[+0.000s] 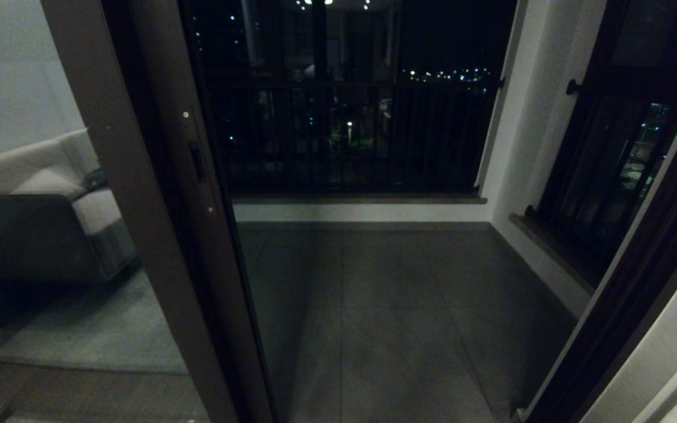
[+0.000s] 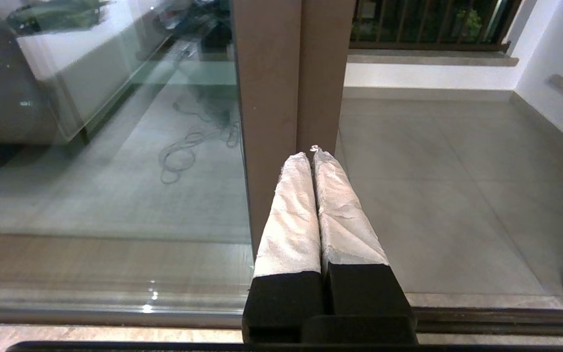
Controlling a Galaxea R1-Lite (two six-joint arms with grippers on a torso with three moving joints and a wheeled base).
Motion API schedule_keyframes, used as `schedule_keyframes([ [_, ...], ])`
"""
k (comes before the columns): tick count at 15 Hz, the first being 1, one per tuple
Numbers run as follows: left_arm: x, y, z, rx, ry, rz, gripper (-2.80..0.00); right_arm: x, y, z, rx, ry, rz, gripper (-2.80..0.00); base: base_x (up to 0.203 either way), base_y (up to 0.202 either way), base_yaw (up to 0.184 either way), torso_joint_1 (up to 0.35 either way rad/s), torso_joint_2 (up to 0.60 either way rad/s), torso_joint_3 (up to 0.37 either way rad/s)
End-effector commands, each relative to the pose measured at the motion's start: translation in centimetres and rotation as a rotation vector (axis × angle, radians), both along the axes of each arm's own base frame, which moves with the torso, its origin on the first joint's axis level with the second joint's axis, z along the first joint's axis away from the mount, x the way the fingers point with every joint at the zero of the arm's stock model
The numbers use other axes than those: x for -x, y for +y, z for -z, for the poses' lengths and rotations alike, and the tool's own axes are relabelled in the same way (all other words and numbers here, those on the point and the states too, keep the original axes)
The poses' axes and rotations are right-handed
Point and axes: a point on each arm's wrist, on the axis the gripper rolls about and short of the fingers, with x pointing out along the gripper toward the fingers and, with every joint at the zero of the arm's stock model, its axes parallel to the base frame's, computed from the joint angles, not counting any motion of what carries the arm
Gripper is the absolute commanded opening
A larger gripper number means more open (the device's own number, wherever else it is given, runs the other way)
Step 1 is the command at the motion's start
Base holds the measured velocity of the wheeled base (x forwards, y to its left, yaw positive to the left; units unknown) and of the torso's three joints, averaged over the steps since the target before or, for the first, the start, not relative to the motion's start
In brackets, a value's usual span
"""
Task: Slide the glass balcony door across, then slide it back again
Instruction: Close the slid door
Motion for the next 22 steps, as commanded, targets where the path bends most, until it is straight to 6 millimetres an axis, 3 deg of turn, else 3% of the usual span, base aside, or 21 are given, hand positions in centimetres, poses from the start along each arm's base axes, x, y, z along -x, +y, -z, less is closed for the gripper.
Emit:
schedule_keyframes([
  [1, 0.0, 0.0, 0.0, 0.0, 0.0, 0.0, -2.8, 0.0, 0.0, 0.0, 0.0, 0.001, 0.0, -2.8, 0.0, 0.0, 0.0, 0.0, 0.0, 0.0],
  [19, 0.0, 0.0, 0.0, -0.006, 0.0, 0.0, -2.8, 0.0, 0.0, 0.0, 0.001, 0.001, 0.0, -2.8, 0.0, 0.0, 0.0, 0.0, 0.0, 0.0],
  [20, 0.1, 0.0, -0.2, -0.005, -0.011, -0.001, -2.8, 0.0, 0.0, 0.0, 0.001, 0.001, 0.0, -2.8, 0.0, 0.0, 0.0, 0.0, 0.0, 0.0],
  [22, 0.9, 0.0, -3.3, 0.007, -0.089, 0.004, -2.8, 0.0, 0.0, 0.0, 0.001, 0.001, 0.0, -2.8, 0.0, 0.0, 0.0, 0.0, 0.0, 0.0],
])
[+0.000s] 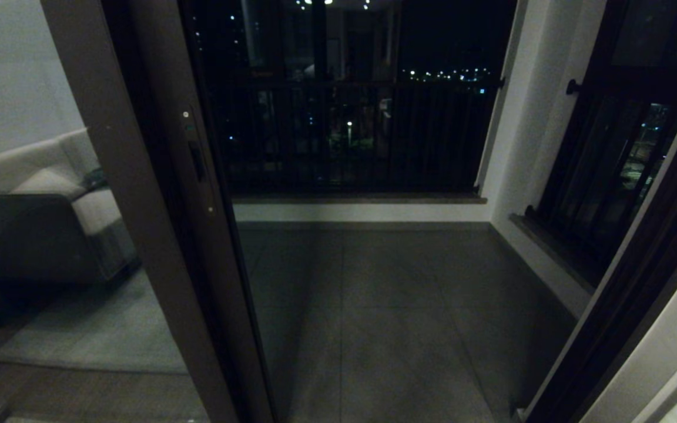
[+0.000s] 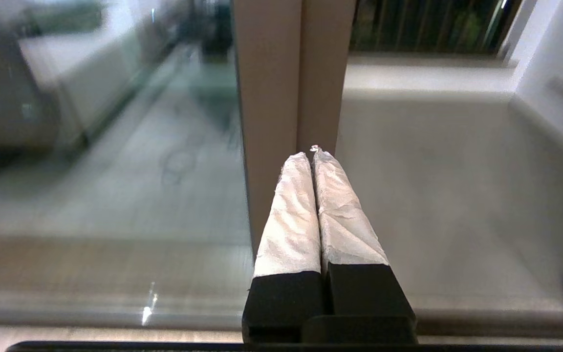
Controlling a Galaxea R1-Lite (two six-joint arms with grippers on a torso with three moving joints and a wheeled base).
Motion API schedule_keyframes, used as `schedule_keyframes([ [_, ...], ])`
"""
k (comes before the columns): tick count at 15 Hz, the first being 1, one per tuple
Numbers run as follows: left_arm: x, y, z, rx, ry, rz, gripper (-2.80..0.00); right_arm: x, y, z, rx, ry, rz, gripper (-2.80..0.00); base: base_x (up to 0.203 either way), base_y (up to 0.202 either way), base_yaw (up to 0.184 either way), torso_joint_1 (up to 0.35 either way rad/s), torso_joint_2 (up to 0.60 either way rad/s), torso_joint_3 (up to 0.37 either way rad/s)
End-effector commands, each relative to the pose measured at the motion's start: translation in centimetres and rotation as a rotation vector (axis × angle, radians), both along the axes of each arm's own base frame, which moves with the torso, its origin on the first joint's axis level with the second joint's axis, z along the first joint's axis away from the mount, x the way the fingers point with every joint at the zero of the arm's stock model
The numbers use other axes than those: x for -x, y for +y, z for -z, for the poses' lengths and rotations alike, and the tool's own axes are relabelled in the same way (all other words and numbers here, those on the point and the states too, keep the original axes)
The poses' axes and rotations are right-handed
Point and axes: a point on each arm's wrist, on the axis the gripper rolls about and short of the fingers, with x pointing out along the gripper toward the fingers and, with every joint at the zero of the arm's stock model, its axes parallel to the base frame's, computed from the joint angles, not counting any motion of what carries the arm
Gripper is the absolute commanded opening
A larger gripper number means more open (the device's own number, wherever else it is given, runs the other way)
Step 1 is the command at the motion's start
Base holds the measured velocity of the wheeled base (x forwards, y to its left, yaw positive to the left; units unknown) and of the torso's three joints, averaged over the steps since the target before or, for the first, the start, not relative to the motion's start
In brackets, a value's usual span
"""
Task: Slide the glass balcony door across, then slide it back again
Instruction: Close the slid door
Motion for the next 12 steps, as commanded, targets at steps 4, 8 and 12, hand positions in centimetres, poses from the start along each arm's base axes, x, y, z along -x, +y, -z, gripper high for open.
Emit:
schedule_keyframes([
  [4, 0.1, -0.2, -9.0, 0.015, 0.003, 0.105, -2.8, 0.0, 0.0, 0.0, -0.001, 0.001, 0.0, -2.8, 0.0, 0.0, 0.0, 0.0, 0.0, 0.0],
  [8, -3.9, -0.5, -14.4, 0.026, 0.112, 0.203, -2.8, 0.0, 0.0, 0.0, -0.001, 0.001, 0.0, -2.8, 0.0, 0.0, 0.0, 0.0, 0.0, 0.0],
  [12, -10.5, -0.7, -20.4, 0.069, 0.215, 0.252, -2.8, 0.0, 0.0, 0.0, -0.001, 0.001, 0.0, -2.8, 0.0, 0.0, 0.0, 0.0, 0.0, 0.0],
])
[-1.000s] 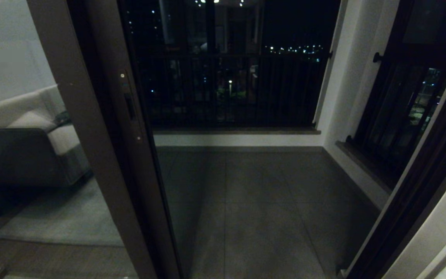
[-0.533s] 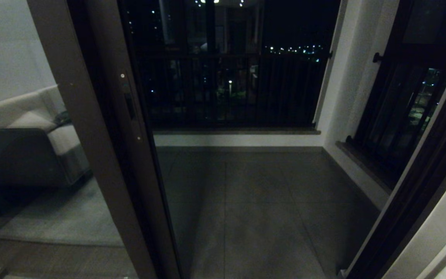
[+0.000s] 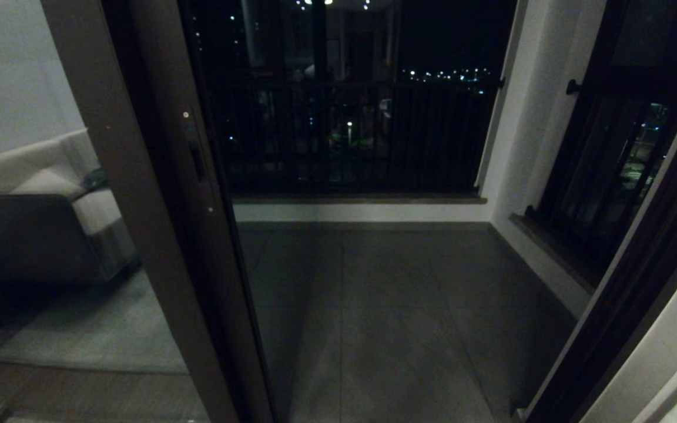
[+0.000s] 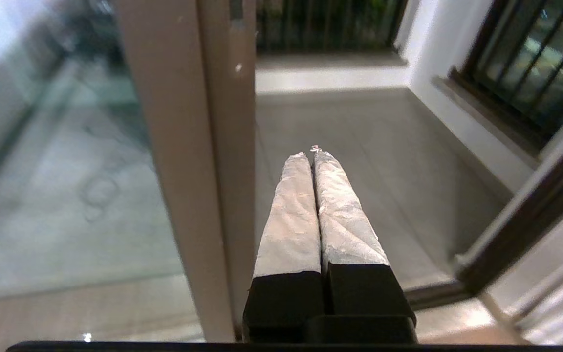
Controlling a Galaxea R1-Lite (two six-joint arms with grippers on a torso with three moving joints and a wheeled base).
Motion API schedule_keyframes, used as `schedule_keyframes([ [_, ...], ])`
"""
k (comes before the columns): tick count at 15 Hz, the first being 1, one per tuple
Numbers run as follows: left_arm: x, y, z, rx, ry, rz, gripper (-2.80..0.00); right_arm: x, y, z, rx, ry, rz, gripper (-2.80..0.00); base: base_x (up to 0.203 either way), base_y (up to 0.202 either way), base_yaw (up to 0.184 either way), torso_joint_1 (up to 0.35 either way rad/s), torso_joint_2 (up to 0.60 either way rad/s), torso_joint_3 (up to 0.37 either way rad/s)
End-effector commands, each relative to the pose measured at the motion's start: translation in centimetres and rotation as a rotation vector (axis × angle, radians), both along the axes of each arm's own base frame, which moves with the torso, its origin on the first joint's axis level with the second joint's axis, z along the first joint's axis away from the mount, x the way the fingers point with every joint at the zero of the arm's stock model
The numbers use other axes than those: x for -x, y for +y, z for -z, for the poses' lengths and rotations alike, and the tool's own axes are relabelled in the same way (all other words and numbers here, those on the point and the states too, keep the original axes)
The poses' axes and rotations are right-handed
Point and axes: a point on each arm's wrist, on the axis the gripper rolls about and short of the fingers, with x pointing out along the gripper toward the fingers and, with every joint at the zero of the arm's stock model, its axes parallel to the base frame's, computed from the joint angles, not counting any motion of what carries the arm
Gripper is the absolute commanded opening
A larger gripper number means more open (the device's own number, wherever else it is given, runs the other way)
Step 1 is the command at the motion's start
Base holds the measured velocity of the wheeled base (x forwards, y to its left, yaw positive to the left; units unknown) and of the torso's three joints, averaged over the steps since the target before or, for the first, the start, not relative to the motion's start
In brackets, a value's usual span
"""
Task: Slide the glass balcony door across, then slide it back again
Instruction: Close the slid door
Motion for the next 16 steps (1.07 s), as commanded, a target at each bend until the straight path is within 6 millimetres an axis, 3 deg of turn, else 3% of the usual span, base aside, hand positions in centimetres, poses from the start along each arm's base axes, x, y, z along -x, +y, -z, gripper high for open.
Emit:
schedule_keyframes([
  [1, -6.6, -0.3, -3.4, 0.01, 0.155, 0.033, -2.8, 0.0, 0.0, 0.0, 0.001, 0.002, 0.0, -2.8, 0.0, 0.0, 0.0, 0.0, 0.0, 0.0],
  [4, -11.6, -1.9, -5.9, 0.03, 0.289, 0.121, -2.8, 0.0, 0.0, 0.0, 0.0, 0.002, 0.0, -2.8, 0.0, 0.0, 0.0, 0.0, 0.0, 0.0],
  [7, -16.3, -4.1, -6.8, 0.035, 0.404, 0.133, -2.8, 0.0, 0.0, 0.0, -0.001, 0.002, 0.0, -2.8, 0.0, 0.0, 0.0, 0.0, 0.0, 0.0],
  [11, -21.3, -6.8, -5.9, 0.007, 0.489, 0.092, -2.8, 0.0, 0.0, 0.0, -0.001, 0.002, 0.0, -2.8, 0.0, 0.0, 0.0, 0.0, 0.0, 0.0],
  [15, -25.0, -8.1, -4.4, -0.022, 0.528, 0.057, -2.8, 0.0, 0.0, 0.0, 0.001, 0.002, -0.001, -2.8, 0.0, 0.0, 0.0, 0.0, 0.0, 0.0],
  [16, -25.8, -8.4, -3.9, -0.027, 0.542, 0.055, 0.0, 0.0, 0.0, 0.0, 0.0, 0.002, 0.0, -2.8, 0.0, 0.0, 0.0, 0.0, 0.0, 0.0],
])
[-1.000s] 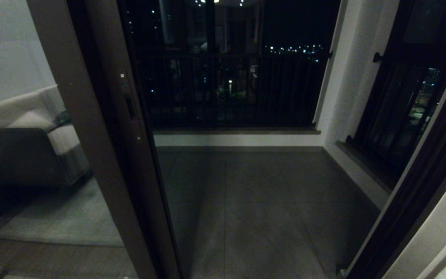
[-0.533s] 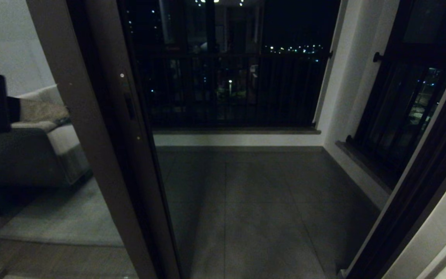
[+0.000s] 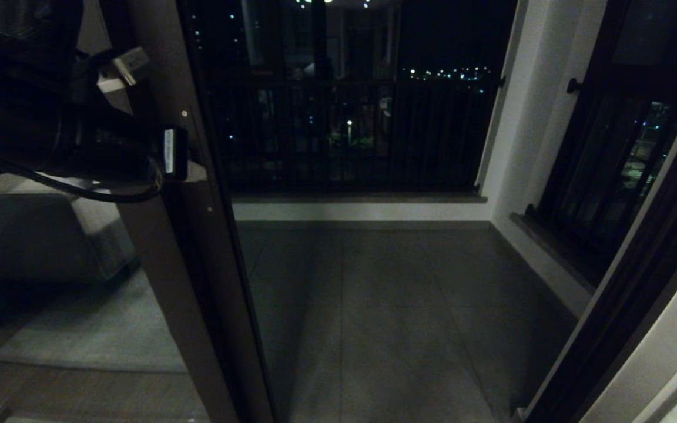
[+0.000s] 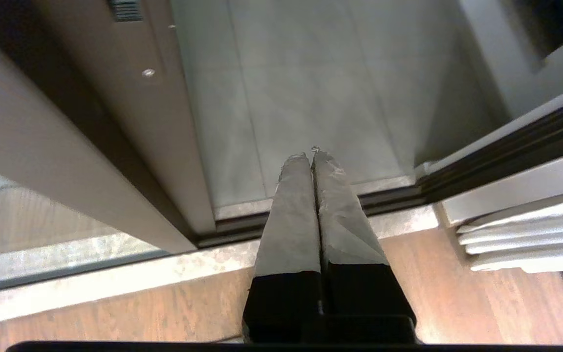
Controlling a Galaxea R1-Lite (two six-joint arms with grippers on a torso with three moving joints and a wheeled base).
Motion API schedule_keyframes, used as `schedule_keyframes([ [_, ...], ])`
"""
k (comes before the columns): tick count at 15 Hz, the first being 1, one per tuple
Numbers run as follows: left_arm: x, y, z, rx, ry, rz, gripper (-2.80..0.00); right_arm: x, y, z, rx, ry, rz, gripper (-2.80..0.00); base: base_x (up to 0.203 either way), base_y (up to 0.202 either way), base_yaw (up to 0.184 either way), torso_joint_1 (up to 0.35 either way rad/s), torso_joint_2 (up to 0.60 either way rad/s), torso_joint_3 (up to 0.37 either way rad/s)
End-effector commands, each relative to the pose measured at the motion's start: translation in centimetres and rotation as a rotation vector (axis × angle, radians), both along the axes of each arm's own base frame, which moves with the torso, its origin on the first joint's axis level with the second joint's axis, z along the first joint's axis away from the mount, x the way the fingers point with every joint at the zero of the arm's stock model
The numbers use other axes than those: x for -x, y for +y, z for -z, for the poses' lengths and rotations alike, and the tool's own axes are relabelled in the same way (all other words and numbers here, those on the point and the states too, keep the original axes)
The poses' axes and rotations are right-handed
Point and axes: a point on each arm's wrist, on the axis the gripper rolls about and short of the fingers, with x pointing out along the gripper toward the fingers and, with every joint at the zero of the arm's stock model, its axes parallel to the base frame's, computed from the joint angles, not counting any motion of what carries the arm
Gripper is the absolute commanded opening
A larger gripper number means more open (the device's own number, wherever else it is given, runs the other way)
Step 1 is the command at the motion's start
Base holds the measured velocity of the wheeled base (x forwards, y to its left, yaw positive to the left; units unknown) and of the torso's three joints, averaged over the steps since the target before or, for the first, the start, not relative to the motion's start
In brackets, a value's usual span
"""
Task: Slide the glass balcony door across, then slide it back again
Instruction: Close the slid door
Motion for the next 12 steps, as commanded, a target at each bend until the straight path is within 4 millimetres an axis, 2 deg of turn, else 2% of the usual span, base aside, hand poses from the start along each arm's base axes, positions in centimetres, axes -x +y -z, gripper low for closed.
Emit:
schedule_keyframes([
  [1, -3.3, -1.0, 2.3, -0.025, 0.069, -0.005, 0.0, 0.0, 0.0, 0.0, -0.001, 0.002, 0.0, -2.8, 0.0, 0.0, 0.0, 0.0, 0.0, 0.0],
  [4, -5.6, -1.5, 2.3, -0.036, -0.048, -0.004, 0.0, 0.0, 0.0, 0.0, -0.001, 0.002, 0.0, -2.8, 0.0, 0.0, 0.0, 0.0, 0.0, 0.0],
  [7, -6.3, -1.5, 2.6, -0.073, -0.083, 0.011, 0.0, 0.0, 0.0, 0.0, -0.001, 0.002, 0.0, -2.8, 0.0, 0.0, 0.0, 0.0, 0.0, 0.0],
  [12, -8.4, 1.5, 2.9, -0.13, -0.148, -0.045, 0.0, 0.0, 0.0, 0.0, -0.001, 0.002, 0.0, -2.8, 0.0, 0.0, 0.0, 0.0, 0.0, 0.0],
])
